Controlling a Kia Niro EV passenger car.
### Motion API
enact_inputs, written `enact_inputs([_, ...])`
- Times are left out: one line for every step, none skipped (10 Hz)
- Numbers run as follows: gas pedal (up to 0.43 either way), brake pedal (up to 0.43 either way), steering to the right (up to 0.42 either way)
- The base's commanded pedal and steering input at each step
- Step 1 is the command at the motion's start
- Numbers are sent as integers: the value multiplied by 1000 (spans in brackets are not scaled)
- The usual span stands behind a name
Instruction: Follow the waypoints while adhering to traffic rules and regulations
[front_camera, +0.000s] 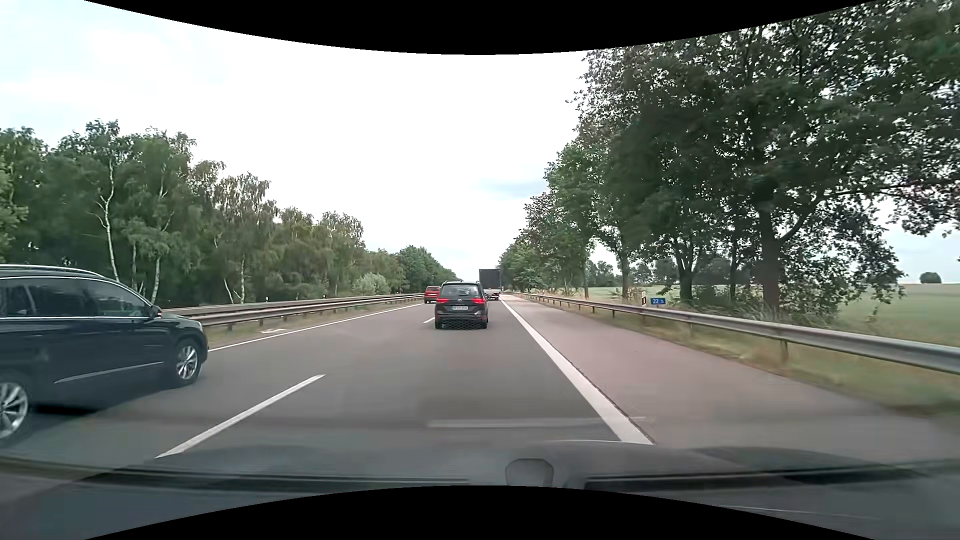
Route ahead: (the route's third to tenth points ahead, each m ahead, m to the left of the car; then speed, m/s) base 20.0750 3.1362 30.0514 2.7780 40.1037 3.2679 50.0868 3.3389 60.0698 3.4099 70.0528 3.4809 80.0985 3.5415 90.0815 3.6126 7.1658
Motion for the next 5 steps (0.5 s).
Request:
enact_inputs([220,0,-1])
enact_inputs([220,0,-1])
enact_inputs([220,0,0])
enact_inputs([220,0,-1])
enact_inputs([220,0,-1])
